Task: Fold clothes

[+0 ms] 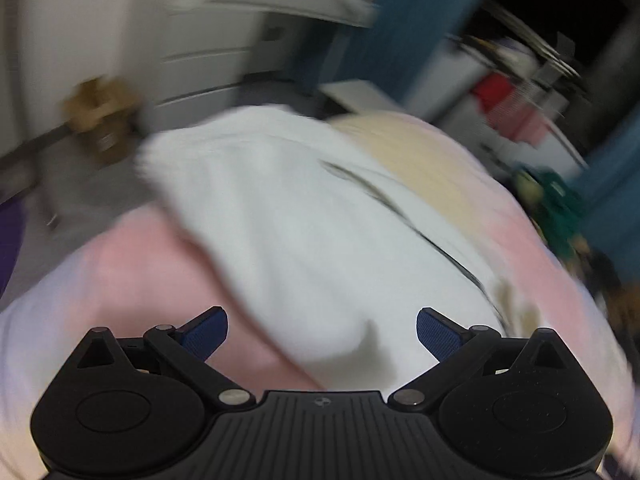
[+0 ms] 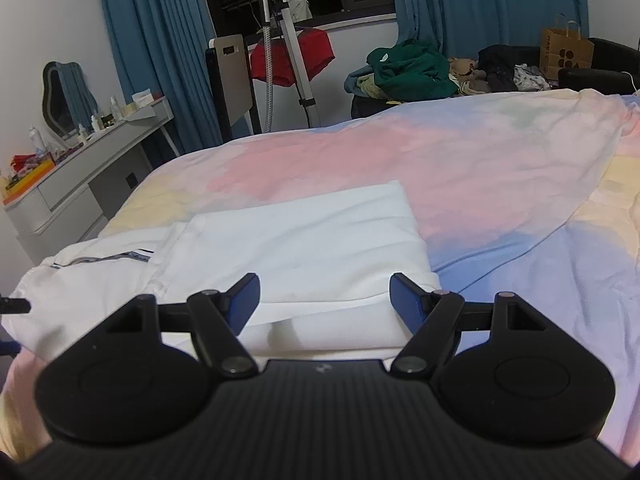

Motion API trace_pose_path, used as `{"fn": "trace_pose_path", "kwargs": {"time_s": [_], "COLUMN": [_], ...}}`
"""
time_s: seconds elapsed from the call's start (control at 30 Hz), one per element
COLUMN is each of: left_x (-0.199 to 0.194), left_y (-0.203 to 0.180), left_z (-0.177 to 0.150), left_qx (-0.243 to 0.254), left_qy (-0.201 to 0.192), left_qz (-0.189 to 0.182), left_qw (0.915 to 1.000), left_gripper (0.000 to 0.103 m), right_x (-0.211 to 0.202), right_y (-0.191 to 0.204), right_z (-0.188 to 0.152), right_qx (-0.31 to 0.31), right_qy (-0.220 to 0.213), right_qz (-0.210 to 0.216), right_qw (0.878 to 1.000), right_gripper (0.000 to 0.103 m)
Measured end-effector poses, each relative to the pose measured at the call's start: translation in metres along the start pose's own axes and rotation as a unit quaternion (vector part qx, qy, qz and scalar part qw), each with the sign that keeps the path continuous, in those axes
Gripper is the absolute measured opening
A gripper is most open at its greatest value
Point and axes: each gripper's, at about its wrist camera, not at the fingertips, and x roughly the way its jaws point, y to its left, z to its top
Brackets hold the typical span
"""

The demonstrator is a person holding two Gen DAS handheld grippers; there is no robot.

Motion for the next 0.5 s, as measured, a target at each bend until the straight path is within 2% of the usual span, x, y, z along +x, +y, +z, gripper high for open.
{"fn": "trace_pose_path", "kwargs": {"time_s": [0.1, 0.17, 0.27, 0.4, 0.5], "left_x": [0.013, 0.027, 0.041, 0.051, 0.062], "left_y": [0.030, 0.044, 0.054, 0.049, 0.049], "left_z": [0.008, 0.012, 0.024, 0.039, 0.044], "left_qx": [-0.099, -0.138, -0.181, -0.178, -0.174], "left_qy": [0.018, 0.032, 0.025, -0.016, -0.025], "left_qz": [-0.010, -0.006, -0.019, -0.062, -0.049], "left_qw": [0.9949, 0.9899, 0.9829, 0.9820, 0.9832], "left_gripper": [0.102, 0.101, 0.102, 0.097, 0.091], "right_x": [0.002, 0.003, 0.004, 0.007, 0.010], "right_y": [-0.002, -0.004, -0.005, -0.005, -0.005], "right_z": [-0.003, -0.003, -0.003, -0.006, -0.006], "right_qx": [0.007, 0.014, 0.018, 0.017, 0.013], "right_qy": [0.007, 0.010, 0.010, 0.016, 0.020], "right_qz": [-0.007, -0.006, -0.006, -0.006, -0.006], "right_qw": [1.000, 1.000, 1.000, 1.000, 1.000], "right_gripper": [0.073, 0.073, 0.073, 0.073, 0.073]}}
